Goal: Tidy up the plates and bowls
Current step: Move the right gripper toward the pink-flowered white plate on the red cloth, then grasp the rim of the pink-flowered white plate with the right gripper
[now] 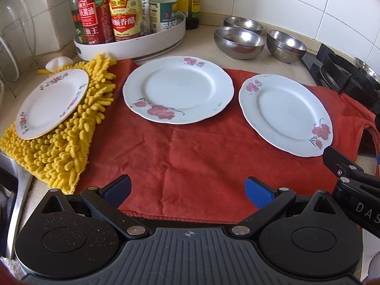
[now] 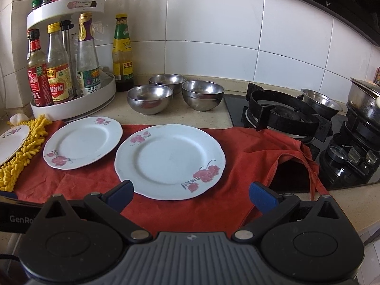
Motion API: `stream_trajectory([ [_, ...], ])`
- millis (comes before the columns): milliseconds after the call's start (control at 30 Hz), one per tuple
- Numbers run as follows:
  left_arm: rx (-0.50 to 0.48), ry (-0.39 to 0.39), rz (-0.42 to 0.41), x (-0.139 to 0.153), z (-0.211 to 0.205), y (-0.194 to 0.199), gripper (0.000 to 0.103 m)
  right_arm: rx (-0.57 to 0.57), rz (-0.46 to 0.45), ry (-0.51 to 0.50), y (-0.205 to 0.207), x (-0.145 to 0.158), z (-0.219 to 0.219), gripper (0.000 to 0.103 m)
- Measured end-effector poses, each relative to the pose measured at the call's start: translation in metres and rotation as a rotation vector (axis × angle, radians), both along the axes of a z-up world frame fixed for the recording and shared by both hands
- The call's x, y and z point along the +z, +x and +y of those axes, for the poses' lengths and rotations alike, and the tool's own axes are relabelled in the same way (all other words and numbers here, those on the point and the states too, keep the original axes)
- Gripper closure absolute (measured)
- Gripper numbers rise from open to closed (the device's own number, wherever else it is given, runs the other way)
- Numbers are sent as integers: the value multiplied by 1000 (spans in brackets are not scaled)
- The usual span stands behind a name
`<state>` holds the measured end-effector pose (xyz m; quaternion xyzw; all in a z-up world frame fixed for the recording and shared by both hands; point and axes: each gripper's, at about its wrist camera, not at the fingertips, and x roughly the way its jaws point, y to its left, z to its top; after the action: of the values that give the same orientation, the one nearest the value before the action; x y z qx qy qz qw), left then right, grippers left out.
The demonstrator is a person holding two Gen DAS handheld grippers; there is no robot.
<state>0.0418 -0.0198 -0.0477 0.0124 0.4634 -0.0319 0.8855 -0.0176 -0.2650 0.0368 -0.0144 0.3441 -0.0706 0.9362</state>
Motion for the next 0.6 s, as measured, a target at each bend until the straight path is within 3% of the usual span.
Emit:
stream_trajectory([
  [400,-84,11,-6,-6,-31,23,0,1,0,-5,32,-1,-29,1],
  [600,-112,-39,-35,-6,-39,37,0,52,-12,-27,55,2,-42,1],
])
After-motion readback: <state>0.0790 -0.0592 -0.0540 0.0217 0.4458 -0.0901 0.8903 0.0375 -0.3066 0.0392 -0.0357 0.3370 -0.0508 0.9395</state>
